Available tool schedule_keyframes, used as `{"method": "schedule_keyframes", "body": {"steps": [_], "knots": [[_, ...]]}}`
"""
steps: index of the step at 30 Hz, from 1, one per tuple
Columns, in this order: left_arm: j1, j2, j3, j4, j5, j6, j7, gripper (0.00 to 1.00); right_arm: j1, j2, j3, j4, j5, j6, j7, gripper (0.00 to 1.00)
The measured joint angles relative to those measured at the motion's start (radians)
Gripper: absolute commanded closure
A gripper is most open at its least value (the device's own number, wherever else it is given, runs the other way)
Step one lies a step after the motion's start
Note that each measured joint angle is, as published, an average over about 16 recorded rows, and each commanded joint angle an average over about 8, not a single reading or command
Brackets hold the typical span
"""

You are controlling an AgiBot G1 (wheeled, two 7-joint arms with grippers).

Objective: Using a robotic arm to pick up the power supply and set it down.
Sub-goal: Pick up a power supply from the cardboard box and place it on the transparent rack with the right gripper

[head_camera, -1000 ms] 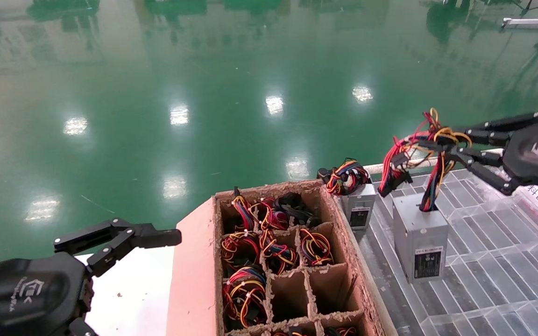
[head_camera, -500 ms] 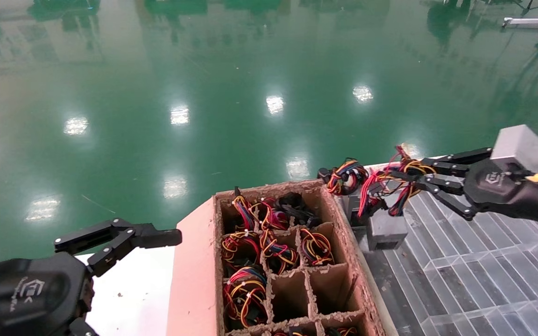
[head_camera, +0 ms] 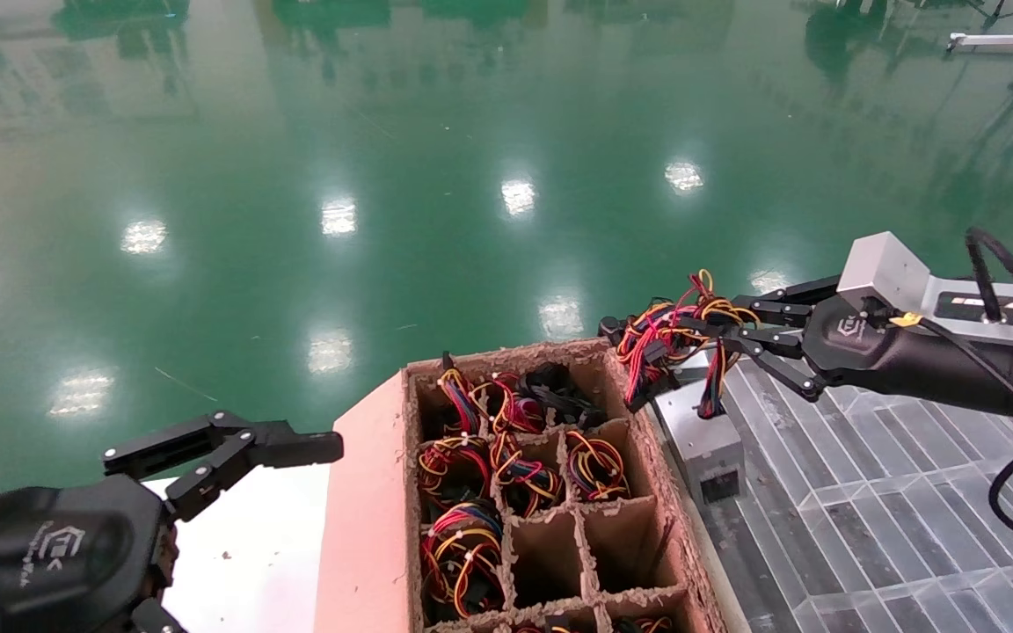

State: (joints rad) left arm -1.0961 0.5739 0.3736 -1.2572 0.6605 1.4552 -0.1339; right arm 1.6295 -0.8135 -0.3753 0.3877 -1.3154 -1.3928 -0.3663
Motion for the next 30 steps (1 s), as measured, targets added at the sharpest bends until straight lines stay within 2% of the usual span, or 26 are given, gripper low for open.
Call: {"method": "schedule_keyframes", "body": {"steps": [15, 28, 29, 30], "knots": [[0.000, 0.000, 0.000, 0.000, 0.000, 0.000, 0.000, 0.00, 0.010, -0.003, 0.022, -0.220, 0.030, -0.017, -0.122, 1.00], [0.000, 0.000, 0.000, 0.000, 0.000, 0.000, 0.000, 0.00, 0.001, 0.013, 0.025, -0.323, 0.034, -0.028, -0.181, 1.00], [0.000, 0.000, 0.000, 0.000, 0.000, 0.000, 0.000, 0.00, 0.001, 0.013, 0.025, -0.327, 0.033, -0.028, -0.184, 0.96], [0.000, 0.000, 0.000, 0.000, 0.000, 0.000, 0.000, 0.00, 0.001, 0.014, 0.024, -0.332, 0.032, -0.028, -0.186, 0.86]]}}
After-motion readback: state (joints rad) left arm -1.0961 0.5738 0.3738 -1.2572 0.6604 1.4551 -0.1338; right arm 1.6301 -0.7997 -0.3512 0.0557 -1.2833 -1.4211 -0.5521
